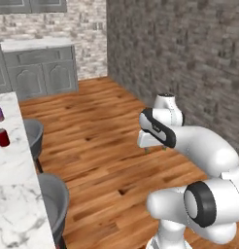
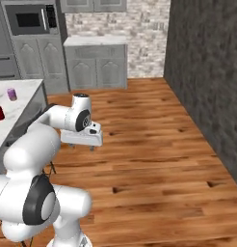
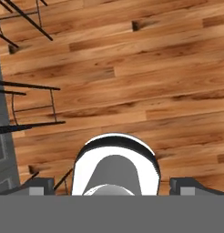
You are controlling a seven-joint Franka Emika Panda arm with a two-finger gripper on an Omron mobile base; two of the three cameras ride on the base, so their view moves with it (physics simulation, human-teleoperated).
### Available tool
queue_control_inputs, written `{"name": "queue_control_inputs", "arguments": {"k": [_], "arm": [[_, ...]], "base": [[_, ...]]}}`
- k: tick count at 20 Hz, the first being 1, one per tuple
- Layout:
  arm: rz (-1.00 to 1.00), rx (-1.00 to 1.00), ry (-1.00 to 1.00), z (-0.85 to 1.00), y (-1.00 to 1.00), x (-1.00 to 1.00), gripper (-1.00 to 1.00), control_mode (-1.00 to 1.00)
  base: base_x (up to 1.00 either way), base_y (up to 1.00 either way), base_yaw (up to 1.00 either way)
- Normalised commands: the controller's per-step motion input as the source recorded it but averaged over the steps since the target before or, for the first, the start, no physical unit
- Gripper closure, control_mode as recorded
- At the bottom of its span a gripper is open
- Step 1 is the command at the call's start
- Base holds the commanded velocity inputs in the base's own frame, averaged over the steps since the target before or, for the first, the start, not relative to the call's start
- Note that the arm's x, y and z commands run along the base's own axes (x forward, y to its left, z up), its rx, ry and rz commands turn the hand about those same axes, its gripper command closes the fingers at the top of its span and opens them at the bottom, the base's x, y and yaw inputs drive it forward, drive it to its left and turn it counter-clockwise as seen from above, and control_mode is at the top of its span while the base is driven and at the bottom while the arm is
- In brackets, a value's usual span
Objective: Four empty soda cans are scattered around the kitchen. Gather all the cans and cluster them next to the stove for recycling.
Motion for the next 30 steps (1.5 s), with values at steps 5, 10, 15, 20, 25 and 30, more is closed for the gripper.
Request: {"name": "queue_control_inputs", "arguments": {"k": [5,10,15,20,25,30], "arm": [[0.00,0.00,0.00,0.00,0.00,0.00,-1.00,1.00],[0.00,0.00,0.00,0.00,0.00,0.00,-1.00,1.00],[0.00,0.00,0.00,0.00,0.00,0.00,-1.00,1.00],[0.00,0.00,0.00,0.00,0.00,0.00,-1.00,1.00],[0.00,0.00,0.00,0.00,0.00,0.00,-1.00,1.00],[0.00,0.00,0.00,0.00,0.00,0.00,-1.00,1.00]], "base": [[0.75,-0.09,0.08],[0.75,-0.07,0.10],[0.75,-0.05,0.14],[0.73,0.00,0.26],[0.68,0.00,0.32],[0.65,0.00,0.38]]}}
